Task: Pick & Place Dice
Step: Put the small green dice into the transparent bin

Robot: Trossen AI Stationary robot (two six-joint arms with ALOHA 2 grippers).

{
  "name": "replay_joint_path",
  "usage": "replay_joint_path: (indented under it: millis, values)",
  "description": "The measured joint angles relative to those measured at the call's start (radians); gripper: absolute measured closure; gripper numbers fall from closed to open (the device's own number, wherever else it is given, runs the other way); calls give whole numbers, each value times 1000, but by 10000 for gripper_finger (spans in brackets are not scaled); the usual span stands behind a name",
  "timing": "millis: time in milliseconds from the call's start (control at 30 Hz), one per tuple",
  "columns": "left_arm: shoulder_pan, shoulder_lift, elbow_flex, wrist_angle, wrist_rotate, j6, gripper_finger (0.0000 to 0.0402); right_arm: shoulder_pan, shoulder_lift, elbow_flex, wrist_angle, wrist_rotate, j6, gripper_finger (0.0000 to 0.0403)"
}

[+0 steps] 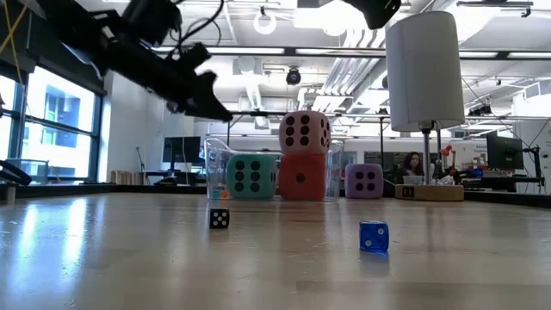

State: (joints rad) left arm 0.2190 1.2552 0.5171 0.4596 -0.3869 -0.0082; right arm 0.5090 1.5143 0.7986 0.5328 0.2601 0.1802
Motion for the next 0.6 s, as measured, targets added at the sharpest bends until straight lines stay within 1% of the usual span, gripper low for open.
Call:
replay_joint_path:
  millis: [67,233,300,400,600]
  values:
    - [8,21,0,8,-44,12,349,13,0,0,4,0,-1,7]
    - [35,42,0,13,-45,-35,349,43,0,0,1,0,-51,7]
    - [62,54,0,23,-3,-80,349,46,10,0,3,-1,-47,7]
    - [109,76,0,26,116,-138,348,44,17,0,-3,5,-46,7]
    - [155,81,0,35,113,-230,348,37,16,0,2,3,-18,7]
